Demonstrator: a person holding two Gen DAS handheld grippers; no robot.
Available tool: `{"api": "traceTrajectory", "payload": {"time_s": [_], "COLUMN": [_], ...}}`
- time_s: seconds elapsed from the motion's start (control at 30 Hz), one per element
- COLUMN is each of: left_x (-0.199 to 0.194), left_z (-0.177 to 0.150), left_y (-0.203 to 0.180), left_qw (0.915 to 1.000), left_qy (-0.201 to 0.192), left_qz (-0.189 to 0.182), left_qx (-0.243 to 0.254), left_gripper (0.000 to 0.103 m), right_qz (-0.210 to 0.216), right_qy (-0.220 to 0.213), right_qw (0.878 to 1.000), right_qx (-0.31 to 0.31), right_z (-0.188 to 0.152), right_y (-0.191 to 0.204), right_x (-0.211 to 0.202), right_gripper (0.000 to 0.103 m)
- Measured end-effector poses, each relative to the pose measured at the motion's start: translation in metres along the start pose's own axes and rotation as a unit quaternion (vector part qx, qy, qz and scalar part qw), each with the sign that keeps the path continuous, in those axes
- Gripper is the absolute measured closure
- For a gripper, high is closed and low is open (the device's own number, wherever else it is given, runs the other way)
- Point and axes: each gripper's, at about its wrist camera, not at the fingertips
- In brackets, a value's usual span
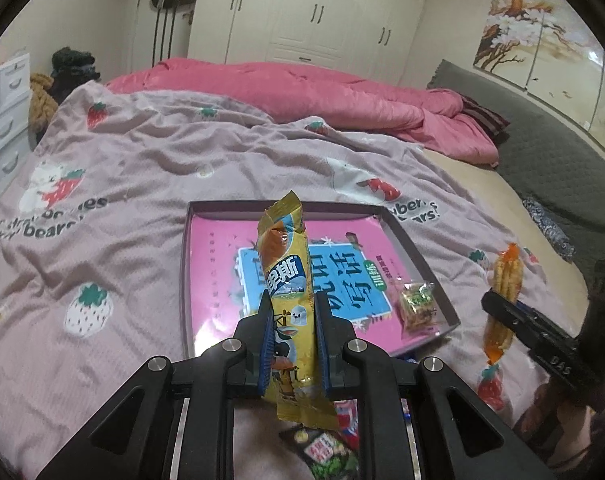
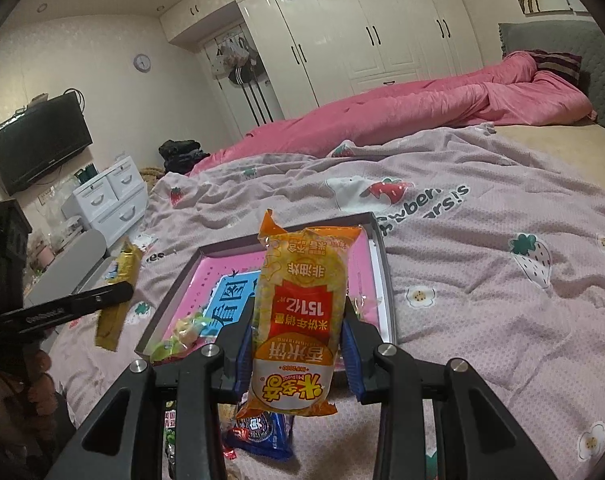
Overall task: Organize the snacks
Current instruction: 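Lift yellow snack bar over tray with left gripper while right lifts bread bag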
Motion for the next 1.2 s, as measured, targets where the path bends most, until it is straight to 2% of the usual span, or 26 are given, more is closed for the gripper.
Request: {"api": "traceTrajectory", "payload": {"time_s": [0.43, 0.7, 1.2], "left_x": [0.04, 0.063, 0.082], "left_z": [-0.003, -0.011, -0.022], "left_y": [0.0, 0.002, 0.0], "left_qw": [0.9999, 0.999, 0.9975], "left_qy": [0.011, 0.039, 0.067], "left_qz": [-0.009, -0.021, -0.016], "left_qx": [0.0, -0.003, 0.01], "left_gripper": [0.085, 0.085, 0.085], "right_qz": [-0.001, -0.004, -0.004], "right_qy": [-0.004, -0.008, -0.008], "right_qw": [1.0, 1.0, 1.0], "right_qx": [0.006, 0.006, 0.008], "right_z": [0.005, 0.009, 0.017], "right_y": [-0.003, -0.005, -0.009], "right_x": [0.004, 0.012, 0.031], "right_gripper": [0.065, 0.065, 0.065]}}
Point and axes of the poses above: each gripper's, at about its wrist camera, not at the fingertips, and x roughly the way its jaws point, y to its left, z to its top, and after that the axes turned 4 degrees about -z, right-handed
